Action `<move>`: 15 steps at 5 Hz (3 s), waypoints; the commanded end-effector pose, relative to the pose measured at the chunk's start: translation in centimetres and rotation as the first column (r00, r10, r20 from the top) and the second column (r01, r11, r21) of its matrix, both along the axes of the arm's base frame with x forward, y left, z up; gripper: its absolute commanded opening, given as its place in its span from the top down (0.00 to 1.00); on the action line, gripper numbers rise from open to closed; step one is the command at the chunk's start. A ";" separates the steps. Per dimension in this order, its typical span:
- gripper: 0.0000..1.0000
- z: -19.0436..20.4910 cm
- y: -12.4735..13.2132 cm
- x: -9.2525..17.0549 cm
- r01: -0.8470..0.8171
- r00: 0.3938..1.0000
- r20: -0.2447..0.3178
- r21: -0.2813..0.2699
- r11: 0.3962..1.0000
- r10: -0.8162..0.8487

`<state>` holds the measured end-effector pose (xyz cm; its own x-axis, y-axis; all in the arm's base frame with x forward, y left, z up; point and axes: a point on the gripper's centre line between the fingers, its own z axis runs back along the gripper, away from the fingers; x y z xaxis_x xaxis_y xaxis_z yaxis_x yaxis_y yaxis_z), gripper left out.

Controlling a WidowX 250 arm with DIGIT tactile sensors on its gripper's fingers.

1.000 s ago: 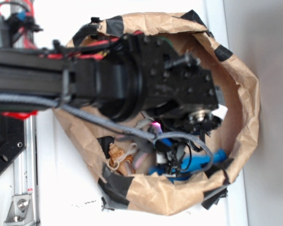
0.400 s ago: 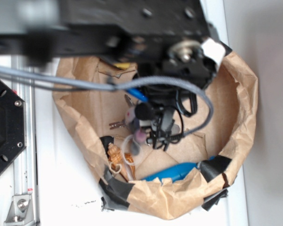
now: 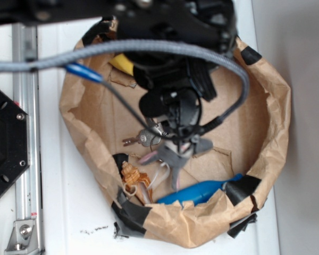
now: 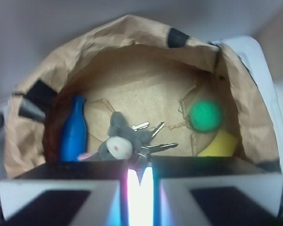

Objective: Grab the gray animal.

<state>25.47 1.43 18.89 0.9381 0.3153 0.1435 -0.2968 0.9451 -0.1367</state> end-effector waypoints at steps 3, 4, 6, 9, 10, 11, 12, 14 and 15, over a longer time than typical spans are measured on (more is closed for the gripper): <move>0.00 -8.3 -0.9 0.2 -0.547 0.837 -0.136 -0.232 0.804 0.530; 0.00 -11.5 -2.5 1.4 -0.535 0.844 -0.182 -0.229 0.813 0.504; 0.00 -14.8 -5.9 3.3 -0.492 0.863 -0.240 -0.202 0.847 0.445; 1.00 -9.0 -3.9 2.4 -0.442 0.892 -0.181 -0.169 0.881 0.413; 1.00 -4.1 -1.8 1.2 -0.365 0.931 -0.052 -0.169 0.916 0.361; 1.00 -0.4 0.1 -0.2 -0.298 0.950 0.053 -0.139 0.944 0.308; 1.00 1.7 0.2 0.0 -0.234 0.955 0.176 -0.042 0.971 0.238; 1.00 0.5 0.6 1.4 -0.208 0.953 0.239 0.065 0.976 0.187; 1.00 0.4 0.5 1.3 -0.200 0.956 0.227 0.038 0.979 0.186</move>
